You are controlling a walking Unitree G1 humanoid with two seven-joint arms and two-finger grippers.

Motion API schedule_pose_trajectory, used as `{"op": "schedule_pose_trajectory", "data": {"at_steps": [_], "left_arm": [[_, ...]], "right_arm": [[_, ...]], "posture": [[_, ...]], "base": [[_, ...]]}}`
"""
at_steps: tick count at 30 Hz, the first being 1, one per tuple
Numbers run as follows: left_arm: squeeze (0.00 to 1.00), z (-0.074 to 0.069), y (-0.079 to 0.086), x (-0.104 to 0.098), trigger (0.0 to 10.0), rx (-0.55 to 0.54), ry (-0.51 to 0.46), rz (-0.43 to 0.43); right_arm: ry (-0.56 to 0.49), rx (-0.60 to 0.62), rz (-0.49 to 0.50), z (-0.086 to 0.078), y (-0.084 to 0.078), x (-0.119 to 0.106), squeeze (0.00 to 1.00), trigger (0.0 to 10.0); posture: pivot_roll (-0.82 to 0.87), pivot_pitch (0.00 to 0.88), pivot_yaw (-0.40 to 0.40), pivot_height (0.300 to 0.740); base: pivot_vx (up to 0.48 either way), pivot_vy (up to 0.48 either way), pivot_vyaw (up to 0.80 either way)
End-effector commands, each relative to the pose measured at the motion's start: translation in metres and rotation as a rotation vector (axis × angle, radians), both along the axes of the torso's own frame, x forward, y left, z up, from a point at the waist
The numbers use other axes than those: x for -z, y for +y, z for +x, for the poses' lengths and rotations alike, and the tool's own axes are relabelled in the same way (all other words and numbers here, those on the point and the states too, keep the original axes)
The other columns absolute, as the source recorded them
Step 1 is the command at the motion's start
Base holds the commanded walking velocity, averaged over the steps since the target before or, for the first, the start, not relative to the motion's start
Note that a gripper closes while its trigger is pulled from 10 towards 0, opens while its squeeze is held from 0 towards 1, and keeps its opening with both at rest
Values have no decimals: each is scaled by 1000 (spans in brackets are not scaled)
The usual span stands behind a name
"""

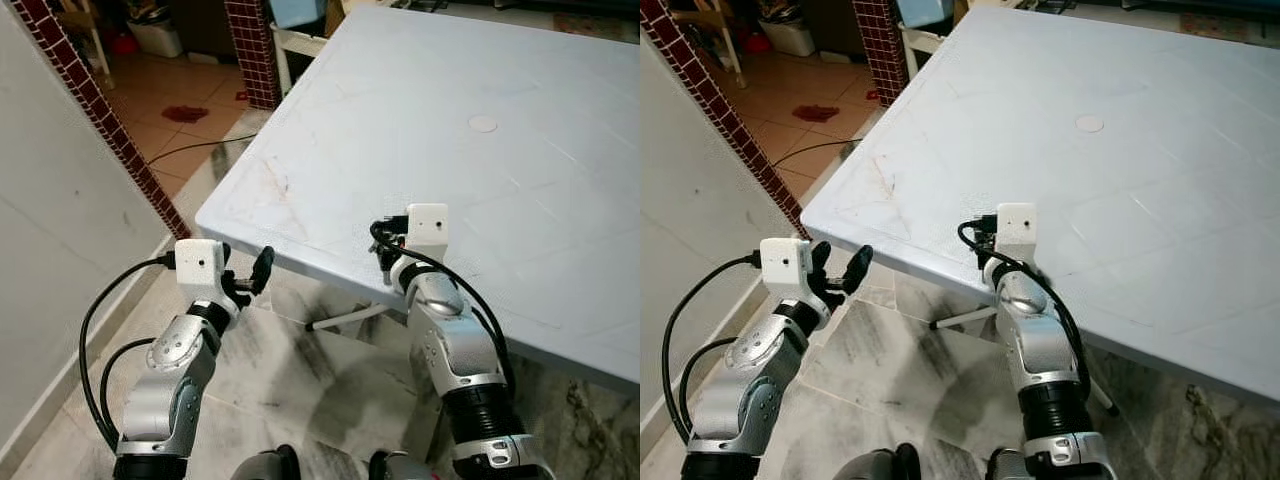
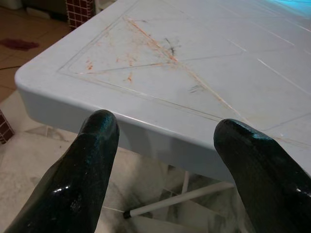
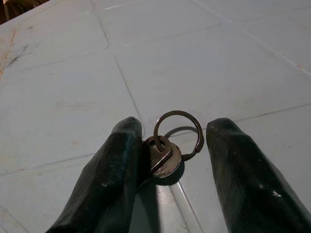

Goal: Hang keys on a hook

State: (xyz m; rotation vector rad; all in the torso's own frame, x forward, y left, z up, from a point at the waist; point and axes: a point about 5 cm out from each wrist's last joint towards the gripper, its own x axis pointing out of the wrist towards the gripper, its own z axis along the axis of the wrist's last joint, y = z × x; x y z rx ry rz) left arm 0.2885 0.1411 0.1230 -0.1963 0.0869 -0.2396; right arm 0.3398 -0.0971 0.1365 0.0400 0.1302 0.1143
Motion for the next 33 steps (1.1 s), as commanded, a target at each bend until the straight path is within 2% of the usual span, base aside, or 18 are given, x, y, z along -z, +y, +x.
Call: {"op": "schedule_pose_trajectory", "data": {"at_steps": [1,9,25,28,30,33], "left_arm": [[0,-2,4,1,10000,-17,8,14],[0,-1,3,1,10000,-18,8,13],[0,0,4,1,10000,-17,6,21],[0,0,4,0,10000,-19,4,23],[0,1,5,0,10000,-26,0,25],[0,0,3,-2,10000,-15,-8,5]], "right_arm": [[69,-54,-3,-3,11,13,0,0],[100,-79,-11,-8,16,21,0,0],[110,-39,-15,-9,5,25,0,0],[84,-12,-27,-8,1,22,0,0],[-56,59,-70,-6,-12,3,0,0],[-122,86,-91,-6,-18,-6,0,0]], "posture": [[44,192,82,740],[42,189,81,740],[43,182,84,740],[43,181,84,740],[44,179,84,740],[42,180,85,740]], "base": [[0,0,0],[0,0,0],[0,0,0],[0,0,0],[0,0,0],[0,0,0]]}}
